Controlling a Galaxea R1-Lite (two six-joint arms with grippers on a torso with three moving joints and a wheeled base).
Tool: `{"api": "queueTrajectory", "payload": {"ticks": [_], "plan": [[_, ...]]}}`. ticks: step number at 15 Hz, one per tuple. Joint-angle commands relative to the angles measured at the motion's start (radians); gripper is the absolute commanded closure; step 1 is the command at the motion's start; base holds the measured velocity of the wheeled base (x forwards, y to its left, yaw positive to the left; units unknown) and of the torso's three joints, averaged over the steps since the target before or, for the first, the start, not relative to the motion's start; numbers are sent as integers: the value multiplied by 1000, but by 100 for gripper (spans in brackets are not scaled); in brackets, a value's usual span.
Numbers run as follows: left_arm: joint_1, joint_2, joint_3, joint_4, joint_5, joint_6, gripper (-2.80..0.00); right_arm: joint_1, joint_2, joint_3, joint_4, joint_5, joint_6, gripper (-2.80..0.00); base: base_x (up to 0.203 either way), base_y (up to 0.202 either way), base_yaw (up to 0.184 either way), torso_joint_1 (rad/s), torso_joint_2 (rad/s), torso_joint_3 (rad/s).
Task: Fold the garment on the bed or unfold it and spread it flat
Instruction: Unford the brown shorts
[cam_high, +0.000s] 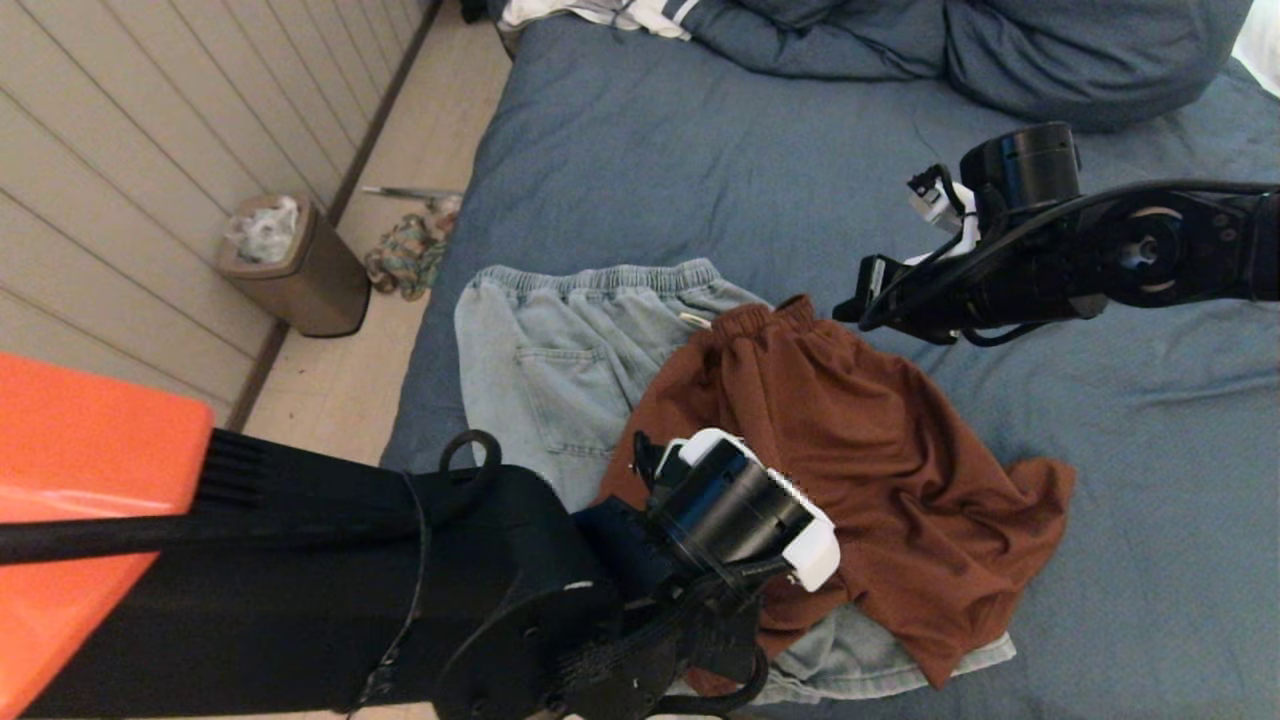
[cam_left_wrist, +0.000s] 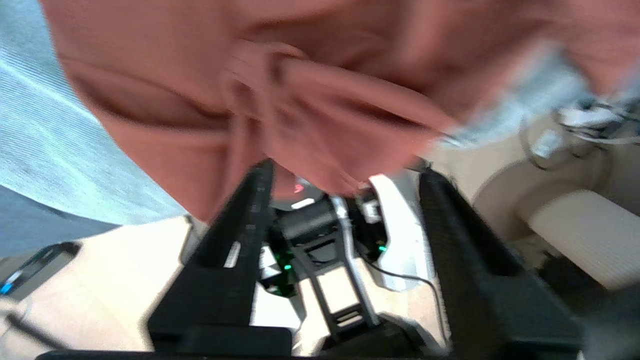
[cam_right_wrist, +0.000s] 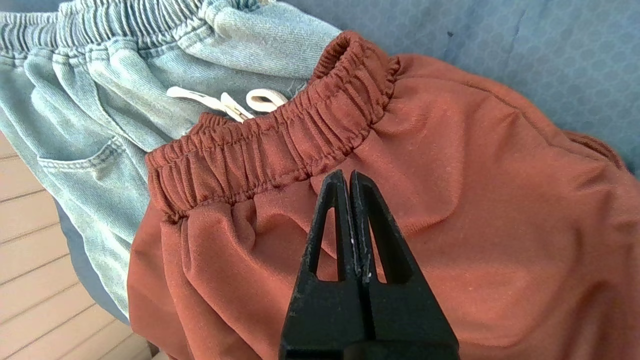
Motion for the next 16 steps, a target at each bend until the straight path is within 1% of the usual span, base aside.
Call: {"api": "queueTrajectory", "payload": {"ticks": [1, 3, 4, 5, 6, 8, 10, 13, 14, 15, 16], "plan": [[-42, -93, 18, 3, 4, -5, -280, 1, -7, 0, 1, 1, 3, 0, 0, 0, 0, 0, 0, 0], [-41, -159, 1, -1, 11, 3, -280, 1, -16, -7, 4, 2, 2, 0, 0, 0, 0, 0, 0, 0], [-7, -168, -19, 4, 10, 8, -280, -1, -17, -9, 4, 1, 2, 0, 0, 0, 0, 0, 0, 0], [56, -167, -39, 7, 6, 16, -169, -1, -16, -9, 3, 1, 5, 0, 0, 0, 0, 0, 0, 0], [116, -160, -56, 9, -3, 27, 0, -2, -16, -12, 2, 0, 4, 0, 0, 0, 0, 0, 0, 0], [239, -116, -102, 9, -61, 53, 0, -12, -9, -57, 7, -3, -3, 0, 0, 0, 0, 0, 0, 0], [307, -17, -155, 5, -107, 62, 0, -18, 36, -129, 46, -3, -14, 0, 0, 0, 0, 0, 0, 0], [368, 119, -287, 3, -129, 71, 0, -18, 113, -313, 188, -8, -19, 0, 0, 0, 0, 0, 0, 0], [380, 148, -325, 2, -132, 80, 0, -14, 125, -344, 220, -15, -22, 0, 0, 0, 0, 0, 0, 0], [389, 160, -345, 1, -136, 88, 0, -3, 131, -339, 242, -25, -33, 0, 0, 0, 0, 0, 0, 0], [392, 164, -377, 3, -148, 89, 0, 15, 128, -336, 252, -55, -46, 0, 0, 0, 0, 0, 0, 0]]}}
